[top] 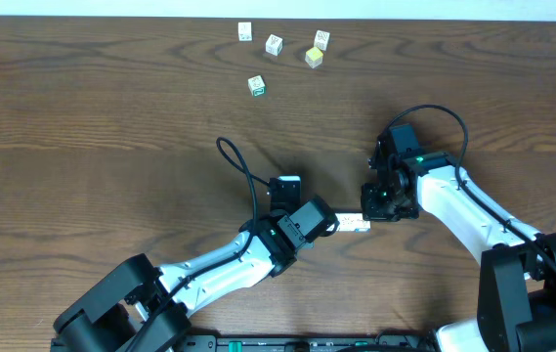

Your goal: Lift 5 blocks

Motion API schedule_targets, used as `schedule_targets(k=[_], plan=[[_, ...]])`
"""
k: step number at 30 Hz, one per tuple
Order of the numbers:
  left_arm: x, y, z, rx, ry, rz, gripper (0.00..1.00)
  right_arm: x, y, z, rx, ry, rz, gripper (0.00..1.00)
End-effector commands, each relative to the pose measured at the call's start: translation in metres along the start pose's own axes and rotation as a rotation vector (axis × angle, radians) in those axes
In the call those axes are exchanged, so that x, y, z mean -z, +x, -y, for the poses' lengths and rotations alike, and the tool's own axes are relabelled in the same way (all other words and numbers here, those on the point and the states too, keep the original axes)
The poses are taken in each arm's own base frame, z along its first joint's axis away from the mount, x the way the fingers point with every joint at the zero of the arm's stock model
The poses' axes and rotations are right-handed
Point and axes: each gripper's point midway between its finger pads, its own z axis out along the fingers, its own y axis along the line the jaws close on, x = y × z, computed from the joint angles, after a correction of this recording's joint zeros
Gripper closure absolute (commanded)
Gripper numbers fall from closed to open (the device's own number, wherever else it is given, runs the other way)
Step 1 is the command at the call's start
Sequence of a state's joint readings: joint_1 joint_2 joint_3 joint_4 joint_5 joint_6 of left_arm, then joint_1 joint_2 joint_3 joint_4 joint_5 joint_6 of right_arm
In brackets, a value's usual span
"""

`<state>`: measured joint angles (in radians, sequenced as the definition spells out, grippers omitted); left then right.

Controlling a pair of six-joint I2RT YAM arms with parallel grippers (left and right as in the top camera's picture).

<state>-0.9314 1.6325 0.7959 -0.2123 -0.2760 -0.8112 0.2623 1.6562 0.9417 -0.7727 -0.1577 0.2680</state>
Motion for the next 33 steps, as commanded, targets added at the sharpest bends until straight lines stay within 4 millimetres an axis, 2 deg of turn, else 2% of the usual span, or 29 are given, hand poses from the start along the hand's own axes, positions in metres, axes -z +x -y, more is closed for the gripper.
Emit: schedule_targets(k=[1,16,25,33], plan=[[-0.003,0.001,-0.006,-0.012,-0.029,0.008,0.93,0.0,-0.002,-0.005,-0.007,-0.014,0.002,0.99],[-0.003,0.001,-0.006,-0.013,-0.029,0.007,0.93,0.0,-0.003,-0.005,-0.007,-0.014,0.006,0.99],[-0.003,0.001,-0.006,-0.012,-0.029,0.008,0.93,0.001,-0.003,0.015,-0.011,0.101,0.014,0.99],[-0.003,0.002,-0.006,-0.005,-0.03,0.005,0.93,0.002,0.005,0.017,-0.014,0.11,-0.019,0.99]])
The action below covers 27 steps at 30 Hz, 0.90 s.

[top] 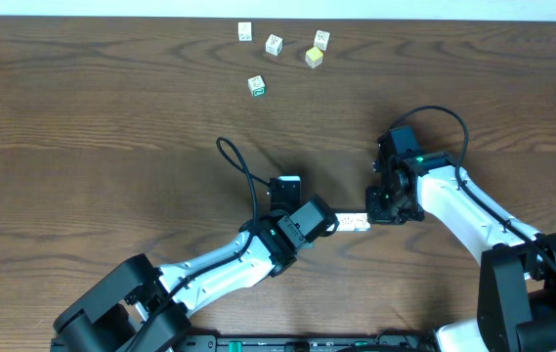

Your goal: Lift 5 blocks

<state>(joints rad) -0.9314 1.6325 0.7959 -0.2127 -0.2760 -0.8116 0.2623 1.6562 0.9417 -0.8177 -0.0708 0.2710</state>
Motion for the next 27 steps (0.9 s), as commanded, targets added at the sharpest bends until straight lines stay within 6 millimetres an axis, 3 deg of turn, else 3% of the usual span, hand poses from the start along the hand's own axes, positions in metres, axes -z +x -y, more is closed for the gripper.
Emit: schedule_targets(k=[1,5,9,13,17,18,23,27], plan=[[-0.003,0.002,-0.006,0.002,-0.031,0.005,0.93,0.001,-0.002,0.0,-0.006,0.013,0.002,0.99],[-0.005,0.005,-0.004,0.019,-0.001,-0.038,0.93,0.001,-0.005,-0.001,-0.005,0.01,0.013,0.99],[-0.008,-0.001,-0.024,0.033,-0.041,-0.059,0.93,0.001,-0.006,-0.001,-0.005,0.009,0.017,0.99],[-0.005,-0.019,-0.065,0.059,-0.135,-0.062,0.93,0.001,-0.008,-0.002,-0.004,0.007,0.025,0.99],[0.011,-0.05,-0.123,0.083,-0.246,-0.033,0.93,0.002,-0.013,-0.005,-0.007,-0.014,0.046,0.99],[0.016,-0.057,-0.129,0.067,-0.235,-0.026,0.93,0.004,-0.014,-0.006,-0.01,-0.03,0.051,0.99],[0.051,-0.091,-0.134,-0.001,-0.079,0.047,0.93,0.035,-0.026,0.012,-0.064,-0.059,0.151,0.99],[0.093,-0.113,-0.121,-0.032,0.134,0.14,0.93,0.086,-0.032,0.036,-0.103,-0.141,0.299,0.99]])
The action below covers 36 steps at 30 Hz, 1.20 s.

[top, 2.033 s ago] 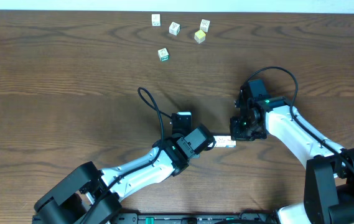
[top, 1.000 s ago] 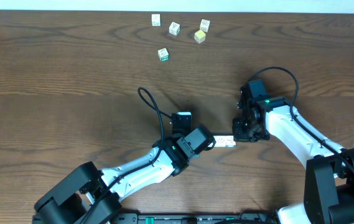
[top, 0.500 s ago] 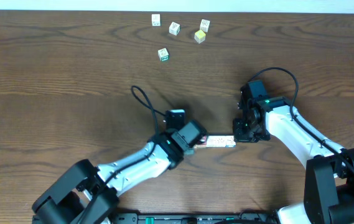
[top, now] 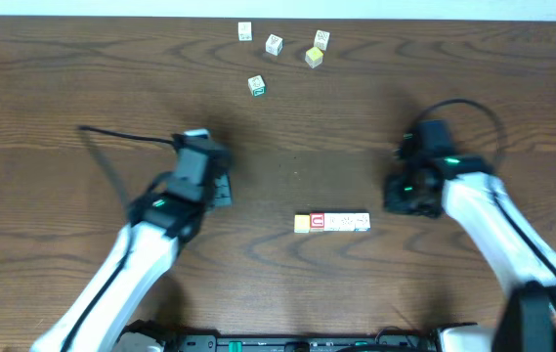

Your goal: Lift 5 blocks

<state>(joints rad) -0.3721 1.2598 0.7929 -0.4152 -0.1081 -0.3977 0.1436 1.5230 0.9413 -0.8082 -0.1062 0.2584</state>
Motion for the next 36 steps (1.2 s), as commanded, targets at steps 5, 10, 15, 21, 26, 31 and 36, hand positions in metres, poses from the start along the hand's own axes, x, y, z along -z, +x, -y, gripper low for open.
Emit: schedule_targets(k=[5,10,15,21,26,31,36], plan=[[0.06,-0.02,0.007,-0.098,0.303,0.122,0.93,0.122,-0.029,0.018,-0.027,-0.326,0.391,0.99],[0.04,0.026,-0.005,-0.025,0.348,0.048,0.93,0.123,-0.009,0.052,-0.162,-0.243,0.357,0.99],[0.007,0.067,-0.01,0.072,0.371,0.009,0.93,0.09,0.01,0.042,-0.15,-0.271,0.26,0.99],[-0.002,0.089,-0.002,0.098,0.396,-0.021,0.92,0.046,0.029,0.034,-0.17,-0.293,0.2,0.99],[-0.007,0.089,0.013,0.121,0.373,-0.01,0.93,0.012,0.044,0.017,-0.146,-0.316,0.126,0.99],[-0.019,0.098,0.02,0.168,0.328,-0.035,0.93,-0.001,0.041,0.003,-0.086,-0.323,0.102,0.99],[-0.033,0.116,0.032,0.147,0.328,-0.098,0.93,-0.018,0.046,-0.005,-0.056,-0.324,0.047,0.99]])
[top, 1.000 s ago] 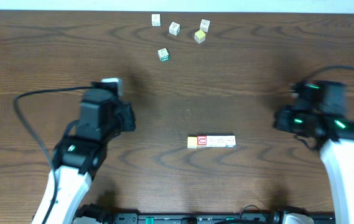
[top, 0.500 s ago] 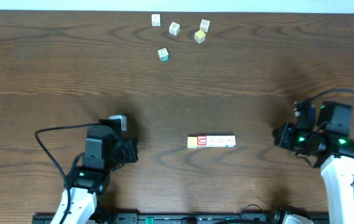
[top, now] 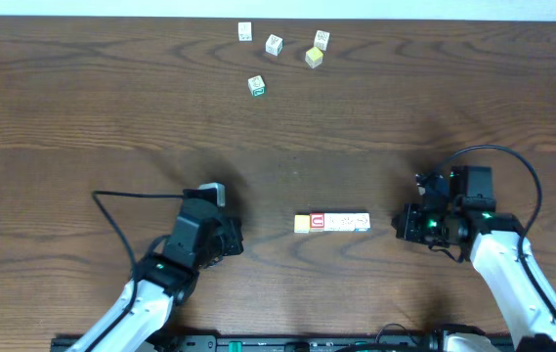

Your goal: Lift 5 blocks

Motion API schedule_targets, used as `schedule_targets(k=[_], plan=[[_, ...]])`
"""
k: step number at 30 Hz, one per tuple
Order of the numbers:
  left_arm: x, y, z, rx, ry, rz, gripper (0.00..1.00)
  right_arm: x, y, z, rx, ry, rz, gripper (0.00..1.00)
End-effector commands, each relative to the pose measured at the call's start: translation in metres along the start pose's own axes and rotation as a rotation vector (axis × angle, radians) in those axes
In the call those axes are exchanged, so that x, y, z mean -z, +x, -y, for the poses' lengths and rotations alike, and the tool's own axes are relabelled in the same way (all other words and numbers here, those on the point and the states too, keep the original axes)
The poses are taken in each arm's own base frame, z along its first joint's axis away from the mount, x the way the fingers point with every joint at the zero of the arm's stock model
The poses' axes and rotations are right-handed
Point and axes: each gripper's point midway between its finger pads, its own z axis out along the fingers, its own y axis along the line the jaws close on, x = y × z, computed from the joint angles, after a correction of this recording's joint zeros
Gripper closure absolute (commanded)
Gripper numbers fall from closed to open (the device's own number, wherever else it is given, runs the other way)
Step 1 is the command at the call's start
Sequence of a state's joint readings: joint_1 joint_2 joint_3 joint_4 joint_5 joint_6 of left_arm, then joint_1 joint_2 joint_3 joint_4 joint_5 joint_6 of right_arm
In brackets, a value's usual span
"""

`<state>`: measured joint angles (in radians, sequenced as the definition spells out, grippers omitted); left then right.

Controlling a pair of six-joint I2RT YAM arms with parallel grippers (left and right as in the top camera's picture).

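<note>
A row of several small blocks (top: 331, 223) lies end to end on the brown table (top: 82, 127), with a yellow block at its left end and a red-marked one beside it. My left gripper (top: 235, 239) sits low to the row's left, pointing toward it with a clear gap between. On the row's right, my right gripper (top: 405, 224) also stands a short gap away. Neither touches the row. The overhead view does not show how either pair of fingers stands.
Loose blocks lie at the far edge: a white one (top: 245, 31), another (top: 274, 44), a third (top: 321, 39), a yellow one (top: 314, 58) and a green-marked one (top: 256, 86). The left arm's cable (top: 131, 196) loops over the table.
Both arms have drawn back toward the front edge. The left gripper now lies lower and nearer the row, and the right gripper sits lower at row height. The row has not moved.
At first both grippers were pressed against the two ends of the block row, the left one covering its left part. They stood the same a second later. Then both were well apart from the row, which lay uncovered on the table, as now.
</note>
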<state>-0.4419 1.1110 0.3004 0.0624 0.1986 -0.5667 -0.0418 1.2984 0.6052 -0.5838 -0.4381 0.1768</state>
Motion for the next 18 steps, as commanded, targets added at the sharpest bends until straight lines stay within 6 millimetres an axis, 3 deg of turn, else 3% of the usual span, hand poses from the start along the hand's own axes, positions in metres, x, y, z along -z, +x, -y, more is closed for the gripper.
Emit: schedule_targets(k=[1,8,18], plan=[[-0.013,0.011,-0.006,0.043,-0.043,-0.032,0.93,-0.014,0.008,-0.004,0.002,-0.009,-0.057,0.99],[-0.029,0.023,0.005,0.034,-0.009,-0.066,0.93,-0.025,0.011,-0.011,0.047,-0.012,-0.081,0.99],[-0.031,0.022,0.017,0.014,0.027,-0.056,0.93,-0.032,0.004,-0.005,0.067,0.028,-0.06,0.99]])
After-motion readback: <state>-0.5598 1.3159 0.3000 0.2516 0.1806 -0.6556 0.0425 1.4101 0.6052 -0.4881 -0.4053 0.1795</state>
